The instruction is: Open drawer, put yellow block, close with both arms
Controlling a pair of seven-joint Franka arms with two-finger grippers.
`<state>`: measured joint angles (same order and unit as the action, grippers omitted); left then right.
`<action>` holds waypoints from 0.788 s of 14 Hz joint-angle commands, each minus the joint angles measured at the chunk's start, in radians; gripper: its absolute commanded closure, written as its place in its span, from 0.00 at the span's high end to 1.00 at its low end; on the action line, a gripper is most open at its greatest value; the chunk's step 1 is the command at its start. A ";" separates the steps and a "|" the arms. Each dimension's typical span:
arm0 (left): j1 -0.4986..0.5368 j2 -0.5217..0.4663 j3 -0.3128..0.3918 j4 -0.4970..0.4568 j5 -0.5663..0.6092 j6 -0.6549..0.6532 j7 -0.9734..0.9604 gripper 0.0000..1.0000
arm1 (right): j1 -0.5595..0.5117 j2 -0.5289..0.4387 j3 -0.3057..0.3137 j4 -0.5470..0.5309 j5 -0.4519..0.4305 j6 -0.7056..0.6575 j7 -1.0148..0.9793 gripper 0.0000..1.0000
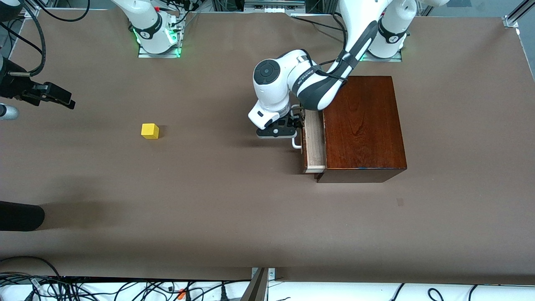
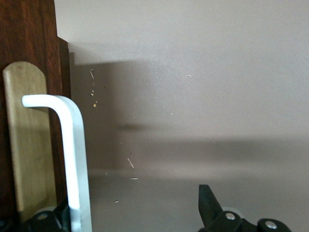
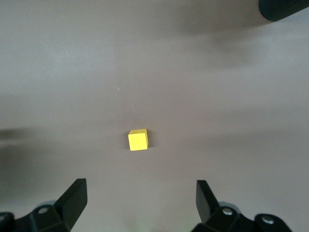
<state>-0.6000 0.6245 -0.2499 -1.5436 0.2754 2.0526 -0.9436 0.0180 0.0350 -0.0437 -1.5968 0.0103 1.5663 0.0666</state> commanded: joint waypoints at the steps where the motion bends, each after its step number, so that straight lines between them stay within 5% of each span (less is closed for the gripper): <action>1: -0.032 0.029 -0.003 0.109 -0.032 -0.025 0.006 1.00 | -0.010 -0.006 0.005 0.009 0.007 -0.014 -0.011 1.00; 7: -0.037 -0.012 -0.005 0.126 -0.025 -0.130 0.016 1.00 | -0.010 -0.006 0.005 0.009 0.007 -0.015 -0.011 1.00; 11: -0.003 -0.072 0.001 0.226 -0.042 -0.336 0.097 1.00 | -0.010 -0.006 0.007 0.009 0.005 -0.014 -0.010 1.00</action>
<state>-0.6230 0.5946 -0.2575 -1.3633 0.2676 1.8102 -0.9149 0.0180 0.0350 -0.0437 -1.5968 0.0103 1.5661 0.0666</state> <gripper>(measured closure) 0.000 0.000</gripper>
